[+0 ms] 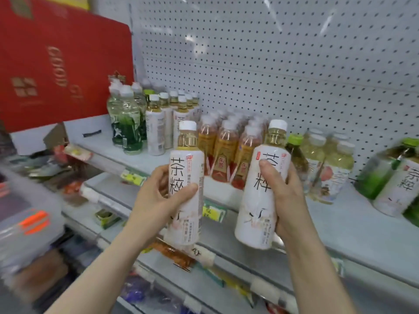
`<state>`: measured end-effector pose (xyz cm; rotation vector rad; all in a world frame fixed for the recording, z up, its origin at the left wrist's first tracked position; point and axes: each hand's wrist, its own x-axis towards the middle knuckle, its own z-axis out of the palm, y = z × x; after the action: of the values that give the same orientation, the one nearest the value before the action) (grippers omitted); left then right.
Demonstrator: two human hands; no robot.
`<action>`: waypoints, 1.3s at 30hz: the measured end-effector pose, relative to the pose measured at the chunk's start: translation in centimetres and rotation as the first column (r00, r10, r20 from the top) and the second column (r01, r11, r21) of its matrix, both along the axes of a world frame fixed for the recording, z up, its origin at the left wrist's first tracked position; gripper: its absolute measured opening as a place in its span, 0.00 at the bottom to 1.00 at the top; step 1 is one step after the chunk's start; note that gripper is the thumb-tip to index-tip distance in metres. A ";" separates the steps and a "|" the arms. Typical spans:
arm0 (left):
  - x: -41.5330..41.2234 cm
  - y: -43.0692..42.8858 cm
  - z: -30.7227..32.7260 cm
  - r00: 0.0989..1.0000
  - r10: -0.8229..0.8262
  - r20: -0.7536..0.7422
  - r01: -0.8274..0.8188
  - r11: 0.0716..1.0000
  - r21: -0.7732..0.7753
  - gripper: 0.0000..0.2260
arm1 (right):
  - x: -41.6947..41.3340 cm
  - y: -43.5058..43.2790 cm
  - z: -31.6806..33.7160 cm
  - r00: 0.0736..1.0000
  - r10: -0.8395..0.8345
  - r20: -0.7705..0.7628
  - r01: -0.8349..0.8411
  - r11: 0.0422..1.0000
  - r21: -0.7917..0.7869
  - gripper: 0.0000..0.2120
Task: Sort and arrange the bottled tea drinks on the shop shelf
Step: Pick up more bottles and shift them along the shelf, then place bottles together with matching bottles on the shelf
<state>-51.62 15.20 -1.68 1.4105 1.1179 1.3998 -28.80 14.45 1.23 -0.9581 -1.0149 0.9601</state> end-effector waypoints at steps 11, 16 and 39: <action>-12.3 8.6 -0.2 0.990 0.130 -0.049 -0.129 0.991 0.025 0.37 | -13.5 11.2 1.1 0.966 -0.008 0.257 -0.015 0.996 0.086 0.28; -15.0 14.7 0.7 0.981 0.174 -0.081 -0.168 0.983 0.078 0.34 | -17.4 19.3 1.3 0.938 -0.031 0.345 -0.012 0.992 0.124 0.22; -20.3 27.2 0.6 0.995 -0.094 -0.032 0.095 0.994 0.046 0.37 | -24.0 31.6 8.8 -0.025 -0.486 0.874 0.263 0.840 0.475 0.31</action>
<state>-71.97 42.40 -1.05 1.5030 1.0295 1.3496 -52.76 46.09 10.06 -1.6913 -1.7720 -0.5362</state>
